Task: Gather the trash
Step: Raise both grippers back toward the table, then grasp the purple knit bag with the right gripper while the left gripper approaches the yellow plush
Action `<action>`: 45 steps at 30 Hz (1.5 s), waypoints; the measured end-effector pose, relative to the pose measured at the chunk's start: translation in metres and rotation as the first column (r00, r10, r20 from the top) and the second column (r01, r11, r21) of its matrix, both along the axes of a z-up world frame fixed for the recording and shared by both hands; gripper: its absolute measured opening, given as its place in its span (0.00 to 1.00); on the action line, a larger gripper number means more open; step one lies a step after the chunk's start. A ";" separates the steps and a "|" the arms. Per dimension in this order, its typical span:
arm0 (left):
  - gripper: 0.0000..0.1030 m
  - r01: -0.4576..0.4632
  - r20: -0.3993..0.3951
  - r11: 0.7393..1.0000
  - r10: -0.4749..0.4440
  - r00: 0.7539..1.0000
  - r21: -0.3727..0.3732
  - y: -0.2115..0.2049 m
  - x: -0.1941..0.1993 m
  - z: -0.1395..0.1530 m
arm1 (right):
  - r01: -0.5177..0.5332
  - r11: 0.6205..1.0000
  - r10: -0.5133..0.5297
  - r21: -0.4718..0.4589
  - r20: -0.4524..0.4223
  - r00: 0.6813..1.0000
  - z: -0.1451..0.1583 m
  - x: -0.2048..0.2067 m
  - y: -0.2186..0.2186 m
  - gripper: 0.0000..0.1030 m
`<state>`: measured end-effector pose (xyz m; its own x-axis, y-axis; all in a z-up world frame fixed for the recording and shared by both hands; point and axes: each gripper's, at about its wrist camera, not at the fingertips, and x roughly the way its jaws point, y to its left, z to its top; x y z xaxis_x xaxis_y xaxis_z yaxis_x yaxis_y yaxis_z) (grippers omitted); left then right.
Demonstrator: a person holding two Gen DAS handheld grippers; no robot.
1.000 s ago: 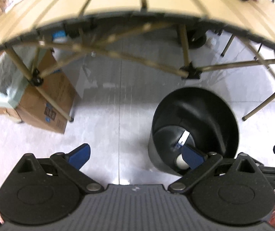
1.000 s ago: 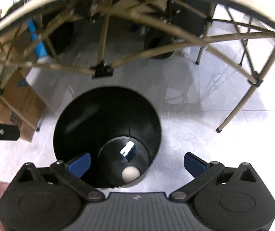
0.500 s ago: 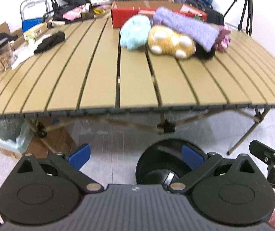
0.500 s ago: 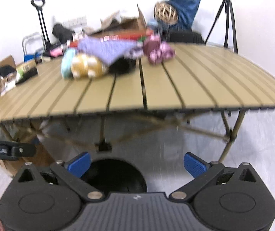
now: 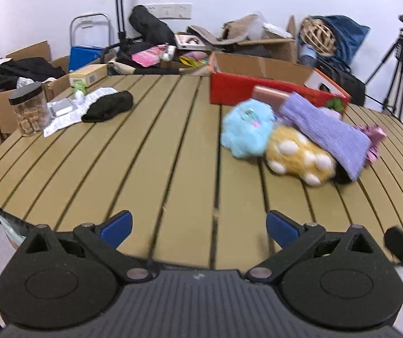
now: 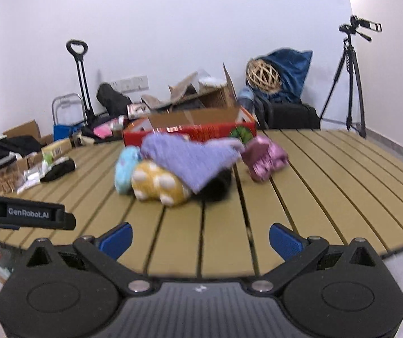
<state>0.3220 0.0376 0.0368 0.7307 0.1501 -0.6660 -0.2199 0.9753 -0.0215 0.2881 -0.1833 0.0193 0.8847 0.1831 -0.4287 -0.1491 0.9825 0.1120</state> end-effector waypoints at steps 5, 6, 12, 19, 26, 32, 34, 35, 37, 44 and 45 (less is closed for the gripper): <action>1.00 -0.027 0.038 1.000 0.027 0.999 -0.007 0.011 0.021 -0.002 | 0.022 0.998 -0.026 0.061 0.057 0.998 -0.001 0.034 0.003 1.00; 1.00 -0.026 0.042 1.000 0.026 0.999 -0.009 0.012 0.024 -0.002 | 0.027 0.997 -0.031 0.072 0.062 0.998 -0.003 0.043 0.004 1.00; 1.00 -0.045 0.085 0.999 0.046 0.995 -0.008 0.021 0.047 -0.001 | 0.038 0.996 -0.047 0.074 0.116 0.992 -0.012 0.081 0.017 1.00; 1.00 -0.067 0.096 0.998 0.068 0.993 -0.015 0.031 0.058 -0.006 | 0.039 0.999 -0.044 0.038 0.154 0.987 -0.011 0.122 0.031 1.00; 1.00 -0.071 0.115 0.997 0.071 0.991 -0.006 0.034 0.069 -0.011 | -0.011 1.000 0.013 -0.026 0.104 0.995 -0.019 0.154 0.042 1.00; 1.00 -0.082 0.099 0.996 0.079 0.992 0.023 0.033 0.077 -0.018 | 0.002 1.000 -0.003 0.010 0.052 0.999 -0.028 0.170 0.038 0.98; 1.00 -0.082 0.098 0.996 0.079 0.992 0.031 0.032 0.078 -0.019 | -0.005 0.999 0.003 0.048 0.046 0.999 -0.029 0.172 0.033 0.78; 1.00 -0.082 0.096 0.996 0.079 0.992 0.034 0.032 0.078 -0.020 | -0.008 0.998 0.006 0.065 0.040 0.999 -0.030 0.173 0.031 0.71; 1.00 -0.079 0.095 0.996 0.075 0.993 0.041 0.030 0.077 -0.020 | -0.004 0.996 0.003 0.089 0.016 1.000 -0.032 0.175 0.027 0.58; 1.00 -0.059 0.108 0.997 0.053 0.993 0.058 0.025 0.072 -0.018 | -0.009 0.993 0.009 0.122 0.002 1.000 -0.036 0.172 0.020 0.39; 1.00 -0.057 0.113 0.997 0.050 0.992 0.061 0.024 0.071 -0.017 | -0.005 0.993 0.004 0.119 0.010 1.000 -0.036 0.170 0.021 0.37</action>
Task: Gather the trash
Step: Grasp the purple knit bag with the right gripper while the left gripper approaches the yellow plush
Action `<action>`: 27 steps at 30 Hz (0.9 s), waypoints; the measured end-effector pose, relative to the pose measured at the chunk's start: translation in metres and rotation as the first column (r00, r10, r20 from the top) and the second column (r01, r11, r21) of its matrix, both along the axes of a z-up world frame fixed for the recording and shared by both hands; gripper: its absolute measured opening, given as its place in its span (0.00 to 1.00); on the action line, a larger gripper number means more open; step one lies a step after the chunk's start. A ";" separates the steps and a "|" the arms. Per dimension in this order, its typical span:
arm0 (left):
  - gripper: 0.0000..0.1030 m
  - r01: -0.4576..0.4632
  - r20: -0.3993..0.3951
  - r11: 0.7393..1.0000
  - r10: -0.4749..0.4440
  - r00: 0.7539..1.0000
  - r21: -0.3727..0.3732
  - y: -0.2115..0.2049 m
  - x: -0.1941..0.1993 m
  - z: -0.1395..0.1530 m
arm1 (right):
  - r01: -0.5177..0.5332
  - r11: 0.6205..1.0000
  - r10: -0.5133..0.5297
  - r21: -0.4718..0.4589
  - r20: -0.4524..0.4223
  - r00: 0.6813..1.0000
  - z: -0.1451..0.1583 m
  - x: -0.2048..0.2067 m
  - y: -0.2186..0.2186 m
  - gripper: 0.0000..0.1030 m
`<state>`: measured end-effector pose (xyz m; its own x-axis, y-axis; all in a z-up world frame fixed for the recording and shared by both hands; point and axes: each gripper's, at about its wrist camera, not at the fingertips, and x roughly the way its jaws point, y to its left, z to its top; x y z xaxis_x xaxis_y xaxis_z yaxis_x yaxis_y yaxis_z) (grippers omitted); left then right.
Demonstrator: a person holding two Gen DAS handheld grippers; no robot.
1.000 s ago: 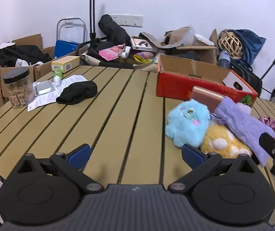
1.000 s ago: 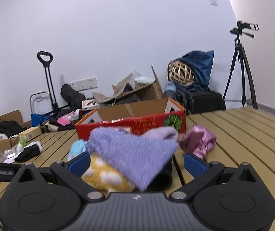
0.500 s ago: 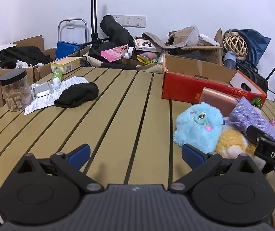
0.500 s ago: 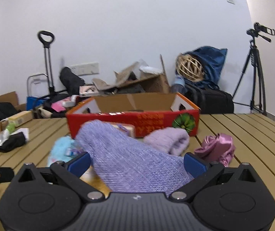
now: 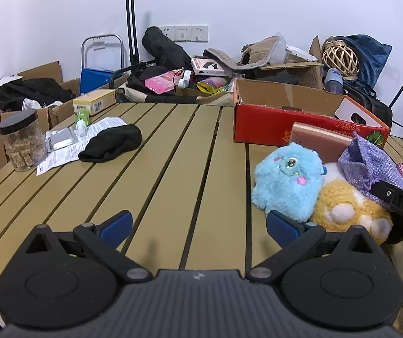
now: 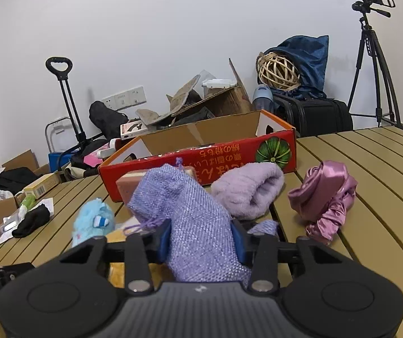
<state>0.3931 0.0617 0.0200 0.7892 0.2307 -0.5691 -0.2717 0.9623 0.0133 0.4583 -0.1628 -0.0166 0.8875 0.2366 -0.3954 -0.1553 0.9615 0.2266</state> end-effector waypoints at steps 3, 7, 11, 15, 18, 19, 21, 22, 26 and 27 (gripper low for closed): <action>1.00 0.004 0.012 1.000 -0.004 1.000 0.005 -0.001 -0.003 0.003 | 0.018 1.000 -0.018 -0.020 0.028 0.999 0.003 -0.007 0.002 0.35; 1.00 0.011 0.023 1.000 -0.011 1.000 -0.007 0.000 -0.005 0.007 | 0.035 0.998 -0.031 -0.044 0.086 0.996 0.013 -0.021 0.004 0.34; 1.00 0.023 0.030 1.000 -0.023 0.999 -0.018 0.000 -0.008 0.010 | 0.060 0.996 -0.050 -0.062 0.153 0.987 0.025 -0.041 0.004 0.34; 1.00 0.041 0.034 0.999 -0.040 0.999 -0.026 -0.004 -0.009 0.011 | 0.101 0.994 -0.089 -0.051 0.200 0.976 0.035 -0.063 -0.006 0.34; 1.00 0.058 0.036 0.998 -0.057 0.998 -0.034 -0.007 -0.010 0.011 | 0.130 0.991 -0.120 -0.032 0.219 0.968 0.040 -0.081 -0.019 0.34; 1.00 0.065 0.037 0.997 -0.063 0.997 -0.037 -0.009 -0.010 0.011 | 0.142 0.989 -0.133 -0.029 0.224 0.965 0.041 -0.087 -0.024 0.34; 1.00 0.081 0.041 0.996 -0.079 0.996 -0.046 -0.012 -0.011 0.011 | 0.165 0.986 -0.156 -0.021 0.228 0.961 0.040 -0.097 -0.034 0.34; 1.00 0.089 0.042 0.995 -0.087 0.995 -0.050 -0.015 -0.012 0.011 | 0.177 0.984 -0.169 -0.013 0.227 0.959 0.040 -0.103 -0.040 0.34; 1.00 0.142 0.049 0.987 -0.139 0.989 -0.074 -0.026 -0.014 0.010 | 0.229 0.973 -0.225 0.006 0.214 0.951 0.033 -0.126 -0.066 0.34; 1.00 0.160 0.055 0.984 -0.156 0.986 -0.080 -0.029 -0.015 0.010 | 0.241 0.970 -0.239 0.015 0.208 0.949 0.032 -0.132 -0.073 0.34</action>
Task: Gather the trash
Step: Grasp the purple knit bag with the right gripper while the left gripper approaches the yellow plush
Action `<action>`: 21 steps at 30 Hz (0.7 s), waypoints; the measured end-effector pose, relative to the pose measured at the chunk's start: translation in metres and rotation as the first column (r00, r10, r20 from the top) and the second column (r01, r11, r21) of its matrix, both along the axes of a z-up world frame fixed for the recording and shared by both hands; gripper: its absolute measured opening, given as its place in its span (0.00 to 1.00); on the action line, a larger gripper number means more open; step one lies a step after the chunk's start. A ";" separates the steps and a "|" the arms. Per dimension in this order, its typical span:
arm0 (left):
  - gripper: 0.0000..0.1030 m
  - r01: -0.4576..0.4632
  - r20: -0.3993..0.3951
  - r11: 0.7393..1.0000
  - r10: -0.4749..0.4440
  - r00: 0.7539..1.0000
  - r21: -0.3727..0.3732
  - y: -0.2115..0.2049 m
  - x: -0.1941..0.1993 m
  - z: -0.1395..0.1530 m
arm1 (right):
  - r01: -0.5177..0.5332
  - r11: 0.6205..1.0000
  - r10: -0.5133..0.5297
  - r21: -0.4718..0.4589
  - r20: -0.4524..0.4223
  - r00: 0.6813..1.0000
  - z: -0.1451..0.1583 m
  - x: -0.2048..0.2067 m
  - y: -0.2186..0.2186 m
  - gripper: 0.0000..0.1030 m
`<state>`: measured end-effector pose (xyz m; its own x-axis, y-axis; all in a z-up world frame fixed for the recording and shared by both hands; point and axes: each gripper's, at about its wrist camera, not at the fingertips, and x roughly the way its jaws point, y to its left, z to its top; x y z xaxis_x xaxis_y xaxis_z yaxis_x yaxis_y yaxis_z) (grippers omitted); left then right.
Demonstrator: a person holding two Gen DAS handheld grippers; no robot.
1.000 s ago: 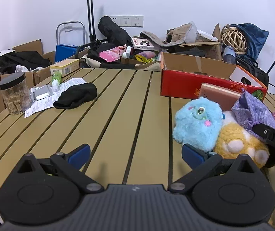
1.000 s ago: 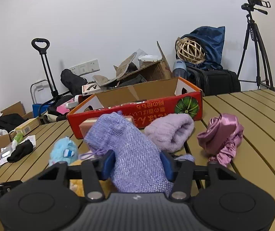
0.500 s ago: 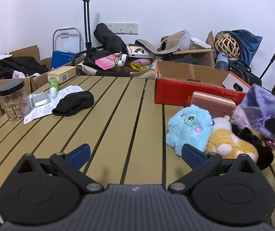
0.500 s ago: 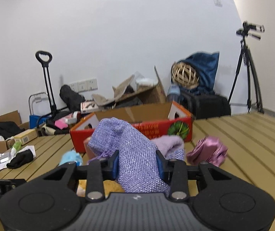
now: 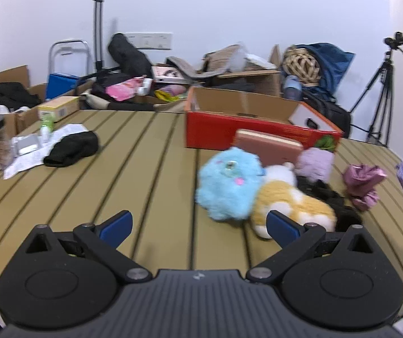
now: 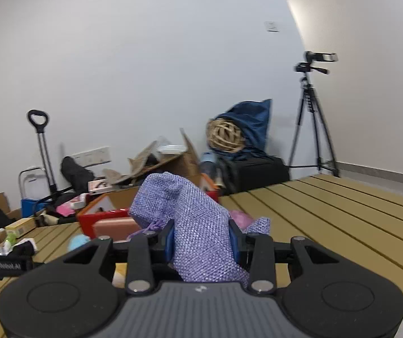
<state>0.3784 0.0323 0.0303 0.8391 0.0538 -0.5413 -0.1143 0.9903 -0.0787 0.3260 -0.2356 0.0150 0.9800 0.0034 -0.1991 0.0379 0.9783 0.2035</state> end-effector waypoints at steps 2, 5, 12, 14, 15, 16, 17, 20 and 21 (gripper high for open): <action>1.00 0.035 0.013 0.999 -0.035 0.999 -0.007 -0.008 -0.002 -0.001 | 0.020 1.000 -0.020 0.012 -0.006 1.000 -0.004 -0.010 -0.011 0.34; 1.00 0.098 0.037 0.995 -0.098 0.995 -0.001 -0.021 -0.007 -0.003 | 0.047 0.998 -0.047 0.029 -0.013 0.999 -0.007 -0.021 -0.028 0.34; 1.00 0.231 0.051 0.972 -0.229 0.972 -0.041 -0.045 -0.012 -0.014 | 0.091 0.995 -0.091 0.047 0.004 0.996 -0.006 -0.028 -0.061 0.34; 1.00 0.253 0.055 0.967 -0.250 0.967 -0.045 -0.050 -0.011 -0.017 | 0.100 0.993 -0.100 0.058 0.006 0.995 -0.006 -0.027 -0.070 0.34; 1.00 0.263 0.056 0.964 -0.261 0.964 -0.044 -0.053 -0.009 -0.018 | 0.104 0.993 -0.104 0.064 0.006 0.995 -0.007 -0.026 -0.074 0.34; 1.00 0.276 0.059 0.960 -0.273 0.960 -0.040 -0.056 -0.008 -0.018 | 0.108 0.992 -0.109 0.069 0.006 0.994 -0.007 -0.025 -0.078 0.34; 1.00 0.287 0.066 0.958 -0.284 0.956 -0.029 -0.059 -0.007 -0.018 | 0.113 0.991 -0.114 0.072 0.006 0.994 -0.007 -0.024 -0.081 0.34; 1.00 0.296 0.097 0.955 -0.298 0.950 0.034 -0.071 -0.002 -0.013 | 0.131 0.988 -0.131 0.085 0.000 0.991 -0.009 -0.021 -0.093 0.35; 1.00 0.295 0.103 0.954 -0.299 0.949 0.048 -0.075 0.002 -0.011 | 0.136 0.987 -0.137 0.091 -0.003 0.991 -0.009 -0.019 -0.096 0.35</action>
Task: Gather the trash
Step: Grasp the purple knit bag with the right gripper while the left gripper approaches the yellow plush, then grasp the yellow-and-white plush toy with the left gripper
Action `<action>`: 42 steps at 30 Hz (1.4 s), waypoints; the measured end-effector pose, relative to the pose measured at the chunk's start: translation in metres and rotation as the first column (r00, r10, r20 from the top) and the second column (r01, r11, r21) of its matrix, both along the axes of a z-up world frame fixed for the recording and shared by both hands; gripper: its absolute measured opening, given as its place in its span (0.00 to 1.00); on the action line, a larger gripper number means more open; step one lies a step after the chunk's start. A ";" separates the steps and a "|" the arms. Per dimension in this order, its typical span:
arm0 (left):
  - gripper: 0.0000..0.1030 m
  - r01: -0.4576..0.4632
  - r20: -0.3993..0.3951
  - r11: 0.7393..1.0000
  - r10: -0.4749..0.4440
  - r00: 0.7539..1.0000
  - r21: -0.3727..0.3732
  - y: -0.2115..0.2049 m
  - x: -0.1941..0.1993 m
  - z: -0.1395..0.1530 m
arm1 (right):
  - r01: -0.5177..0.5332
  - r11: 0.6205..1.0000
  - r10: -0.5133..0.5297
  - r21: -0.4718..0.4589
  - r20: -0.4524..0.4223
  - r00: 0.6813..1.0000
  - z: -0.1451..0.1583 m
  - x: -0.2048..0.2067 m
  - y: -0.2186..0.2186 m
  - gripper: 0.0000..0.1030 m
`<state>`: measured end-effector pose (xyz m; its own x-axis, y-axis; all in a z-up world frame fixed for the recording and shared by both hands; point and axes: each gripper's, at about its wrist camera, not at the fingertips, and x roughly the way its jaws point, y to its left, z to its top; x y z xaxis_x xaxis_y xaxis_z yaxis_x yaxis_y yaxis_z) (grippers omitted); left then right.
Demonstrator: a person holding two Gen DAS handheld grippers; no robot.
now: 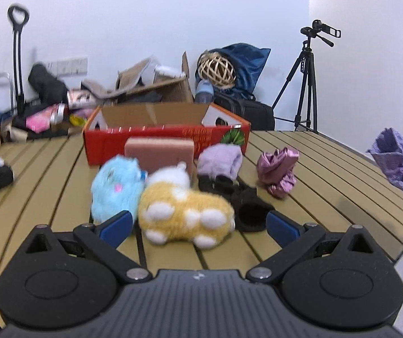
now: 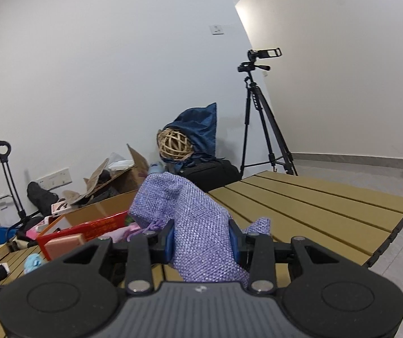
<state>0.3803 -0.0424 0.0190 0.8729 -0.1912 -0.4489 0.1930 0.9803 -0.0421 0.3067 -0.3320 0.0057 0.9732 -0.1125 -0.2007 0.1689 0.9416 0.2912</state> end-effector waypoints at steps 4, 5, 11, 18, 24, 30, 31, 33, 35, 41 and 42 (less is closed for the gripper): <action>1.00 0.016 -0.001 1.000 -0.016 1.000 0.005 -0.008 0.023 0.007 | 0.018 1.000 -0.018 0.018 0.000 1.000 0.000 0.003 -0.012 0.35; 1.00 0.018 -0.003 1.000 -0.017 1.000 0.015 -0.011 0.029 0.008 | 0.021 1.000 -0.021 0.020 0.001 1.000 0.000 0.003 -0.013 0.35; 0.99 0.001 -0.069 0.994 0.007 0.998 0.112 -0.018 0.063 -0.004 | 0.033 0.999 -0.033 0.037 -0.002 0.999 -0.001 0.003 -0.023 0.35; 0.99 0.009 -0.170 0.998 0.003 0.985 0.066 0.001 0.076 -0.023 | 0.040 0.998 -0.039 0.048 -0.020 0.999 -0.004 0.009 -0.028 0.35; 0.99 0.026 -0.171 0.991 -0.003 0.985 0.132 -0.011 0.074 -0.025 | 0.040 0.998 -0.038 0.056 -0.026 0.999 -0.004 0.013 -0.026 0.35; 1.00 -0.002 -0.189 0.984 0.036 0.981 0.180 -0.022 0.084 -0.031 | 0.035 0.997 -0.034 0.062 -0.025 0.999 -0.003 0.013 -0.028 0.35; 1.00 -0.007 -0.195 0.985 0.042 0.980 0.175 -0.022 0.085 -0.031 | 0.035 0.997 -0.033 0.063 -0.024 0.999 -0.003 0.013 -0.028 0.35; 0.99 -0.018 -0.197 0.985 0.052 0.979 0.172 -0.023 0.087 -0.032 | 0.035 0.997 -0.033 0.067 -0.023 0.999 -0.003 0.012 -0.031 0.35; 0.97 -0.032 -0.196 0.985 0.065 0.979 0.167 -0.023 0.086 -0.031 | 0.034 0.997 -0.033 0.071 -0.020 0.999 -0.003 0.011 -0.032 0.35; 0.94 -0.065 -0.182 0.990 0.087 0.979 0.123 -0.020 0.074 -0.019 | 0.026 0.997 -0.025 0.077 -0.014 1.000 -0.002 0.005 -0.034 0.35; 0.94 -0.066 -0.174 0.991 0.086 0.981 0.118 -0.020 0.071 -0.016 | 0.025 0.997 -0.024 0.077 -0.014 1.000 -0.002 0.005 -0.034 0.35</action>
